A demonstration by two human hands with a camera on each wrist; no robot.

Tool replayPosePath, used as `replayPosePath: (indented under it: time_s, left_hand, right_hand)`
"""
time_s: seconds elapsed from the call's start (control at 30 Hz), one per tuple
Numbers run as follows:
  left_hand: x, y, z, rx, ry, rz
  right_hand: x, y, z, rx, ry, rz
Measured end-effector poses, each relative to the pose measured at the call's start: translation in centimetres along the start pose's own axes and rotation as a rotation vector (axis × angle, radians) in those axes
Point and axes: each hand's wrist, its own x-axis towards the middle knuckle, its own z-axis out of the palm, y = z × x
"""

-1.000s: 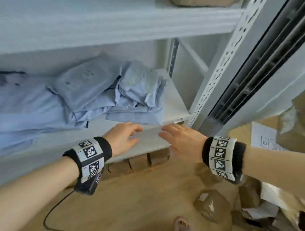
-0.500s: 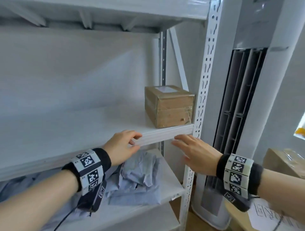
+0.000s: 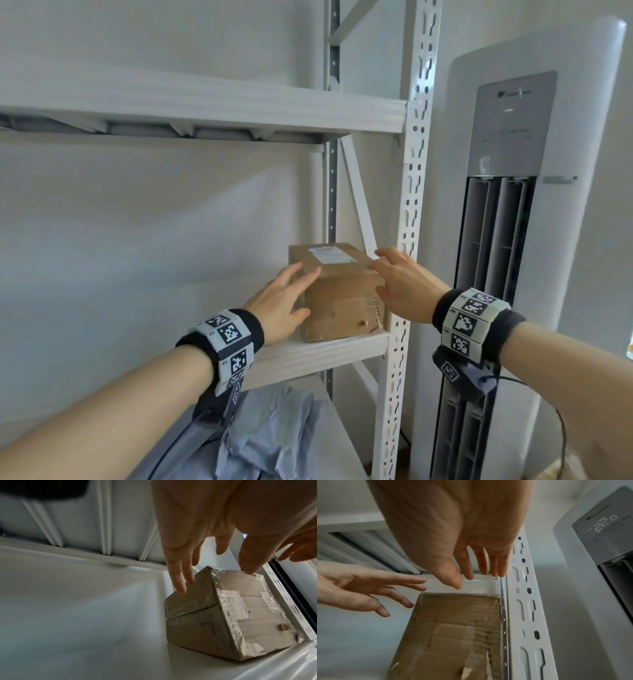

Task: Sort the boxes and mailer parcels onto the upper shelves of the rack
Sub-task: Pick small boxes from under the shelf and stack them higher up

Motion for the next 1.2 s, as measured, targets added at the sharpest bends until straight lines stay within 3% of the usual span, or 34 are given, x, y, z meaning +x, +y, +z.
replayPosePath:
  time_s: [0.27, 0.43, 0.57, 0.7, 0.8, 0.93, 1.07, 1.2]
  left_hand:
    - [1.0, -2.0, 0.7, 0.042, 0.001, -0.01]
    - [0.6, -3.0, -0.2, -0.057, 0.041, -0.05]
    - [0.6, -3.1, -1.0, -0.236, 0.147, -0.165]
    - [1.0, -3.6, -2.1, -0.341, 0.303, -0.312]
    - [1.7, -4.1, -2.7, -0.373, 0.341, -0.419]
    - [2.9, -4.3, -2.6, -0.505, 0.313, -0.554]
    - [3.5, -4.3, -1.3, -0.689, 0.198, -0.669]
    - [3.2, -4.3, -0.3, -0.851, 0.209, -0.654]
  right_hand:
    - [3.3, 0.5, 1.3, -0.129, -0.079, 0.007]
    - [4.2, 0.3, 1.8, 0.026, -0.166, 0.014]
    - [4.3, -0.4, 2.2, 0.121, -0.151, -0.081]
    - [4.1, -1.1, 2.8, 0.192, -0.121, -0.163]
    - [3.8, -1.5, 3.3, 0.258, -0.083, -0.22]
    - [3.6, -1.9, 3.9, 0.333, -0.01, -0.284]
    - [3.7, -1.9, 4.6, 0.368, 0.066, -0.31]
    - [4.3, -1.5, 5.1, 0.424, 0.147, -0.218]
